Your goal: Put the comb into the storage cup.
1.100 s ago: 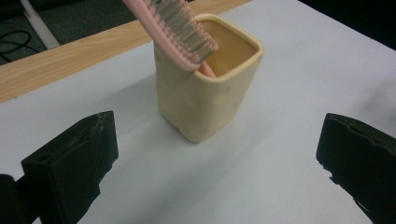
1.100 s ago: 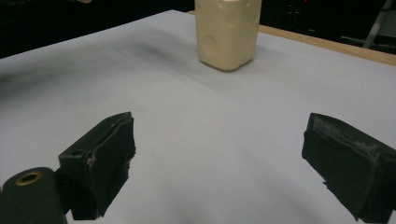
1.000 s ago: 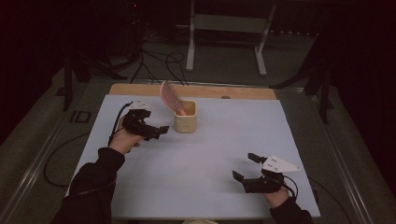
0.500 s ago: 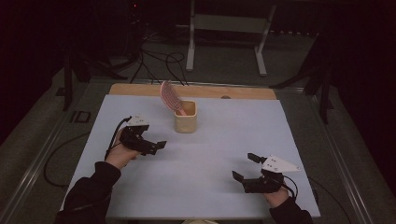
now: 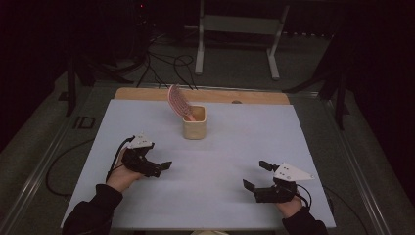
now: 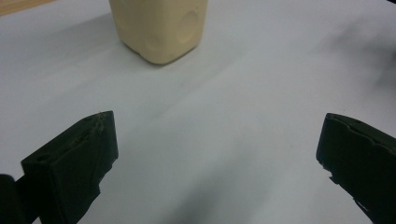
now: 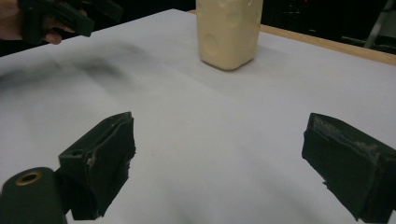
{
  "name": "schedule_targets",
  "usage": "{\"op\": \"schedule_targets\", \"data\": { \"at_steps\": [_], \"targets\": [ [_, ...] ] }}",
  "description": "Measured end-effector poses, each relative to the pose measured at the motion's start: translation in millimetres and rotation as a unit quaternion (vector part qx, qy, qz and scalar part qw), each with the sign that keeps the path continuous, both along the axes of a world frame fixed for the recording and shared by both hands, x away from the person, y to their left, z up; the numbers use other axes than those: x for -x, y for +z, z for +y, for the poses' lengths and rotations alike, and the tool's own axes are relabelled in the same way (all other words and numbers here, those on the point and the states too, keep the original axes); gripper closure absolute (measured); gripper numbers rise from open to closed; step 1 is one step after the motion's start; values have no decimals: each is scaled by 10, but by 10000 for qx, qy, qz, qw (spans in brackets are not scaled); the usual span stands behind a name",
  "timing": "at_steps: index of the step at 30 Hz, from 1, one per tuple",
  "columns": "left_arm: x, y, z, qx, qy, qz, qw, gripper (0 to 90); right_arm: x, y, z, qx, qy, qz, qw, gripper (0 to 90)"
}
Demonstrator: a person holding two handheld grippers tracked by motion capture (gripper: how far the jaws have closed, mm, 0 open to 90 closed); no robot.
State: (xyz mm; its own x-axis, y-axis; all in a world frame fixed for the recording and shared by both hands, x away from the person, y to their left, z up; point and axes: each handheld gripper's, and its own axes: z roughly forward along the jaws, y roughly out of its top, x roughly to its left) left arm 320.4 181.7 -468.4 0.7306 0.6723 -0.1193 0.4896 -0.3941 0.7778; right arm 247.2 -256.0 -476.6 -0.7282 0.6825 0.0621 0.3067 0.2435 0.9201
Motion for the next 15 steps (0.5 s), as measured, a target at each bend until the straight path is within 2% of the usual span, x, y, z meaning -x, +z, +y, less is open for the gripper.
{"op": "schedule_targets", "data": {
  "at_steps": [9,15],
  "targets": [
    [153,-163,45,-107,-84,70,9999,0,2,2,1,7,-4,13,10000,90],
    [244,-239,107,-52,-75,116,9999,0,1,1,4,19,-2,9,10000,90]
  ]
}}
